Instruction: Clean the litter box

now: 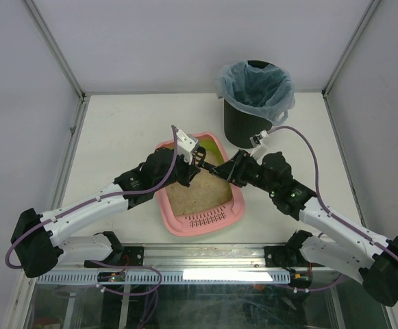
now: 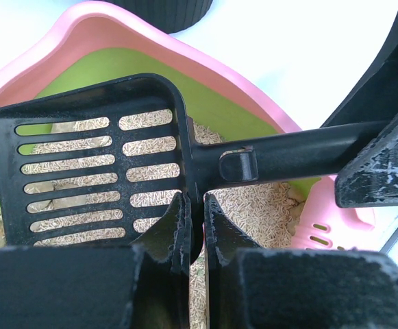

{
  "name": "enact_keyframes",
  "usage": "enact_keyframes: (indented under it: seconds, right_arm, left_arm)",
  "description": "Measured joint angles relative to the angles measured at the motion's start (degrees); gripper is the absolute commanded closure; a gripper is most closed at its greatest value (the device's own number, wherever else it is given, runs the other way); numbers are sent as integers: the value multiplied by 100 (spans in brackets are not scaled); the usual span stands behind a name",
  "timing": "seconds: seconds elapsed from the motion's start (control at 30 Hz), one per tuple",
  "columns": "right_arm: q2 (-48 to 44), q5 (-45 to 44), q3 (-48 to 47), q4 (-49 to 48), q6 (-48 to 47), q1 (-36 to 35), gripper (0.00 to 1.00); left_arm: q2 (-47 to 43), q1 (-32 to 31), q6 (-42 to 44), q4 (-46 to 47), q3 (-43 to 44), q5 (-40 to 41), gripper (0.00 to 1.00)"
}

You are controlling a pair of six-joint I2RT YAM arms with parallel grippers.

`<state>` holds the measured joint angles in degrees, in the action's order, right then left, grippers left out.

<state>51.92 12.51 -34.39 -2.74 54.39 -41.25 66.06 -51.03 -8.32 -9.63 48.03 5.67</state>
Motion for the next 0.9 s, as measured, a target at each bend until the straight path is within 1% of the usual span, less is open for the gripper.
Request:
enact_keyframes:
  seconds: [0.13,0.3,0.4,0.57,0.6,0.63,0.7,0.73,0.77,0.8,0.83,0.9]
  right_arm:
    - [197,61,-101,-72,-9,0,56]
    - [553,190,-299,-133,-31,0,66]
    - [581,184,-302,-116,-61,0,72]
    - [581,122,-354,-46,-160,0,85]
    - [581,120,-361,-31,-175,0,89]
    - [581,103,-365,-15,-181,0,93]
    - [581,79,-369,-2,-192,0,100]
    - [579,57,-376,7,-197,0,100]
    - [579,46,-385,13,-208,0,100]
    - [579,11,-387,24,-249,-2,100]
    - [577,-15,-391,46,-293,-4,100]
    - [566,-105,-391,107,-374,-4,100]
  left_arm:
    - [0,0,20,13,0,2,100]
    - [0,0,22,24,0,0,100]
    - [2,0,22,24,0,-2,100]
    - [2,0,26,28,0,0,100]
    - [2,0,26,37,0,0,98]
    - [2,0,28,44,0,0,94]
    - [0,0,39,44,0,0,75]
    - [0,0,52,46,-7,2,59]
    - [-9,4,59,44,-15,-7,47]
    - [-17,4,63,46,-15,-17,39]
    - [-28,2,72,50,-17,-20,35]
    - [-96,0,2,57,-20,4,29]
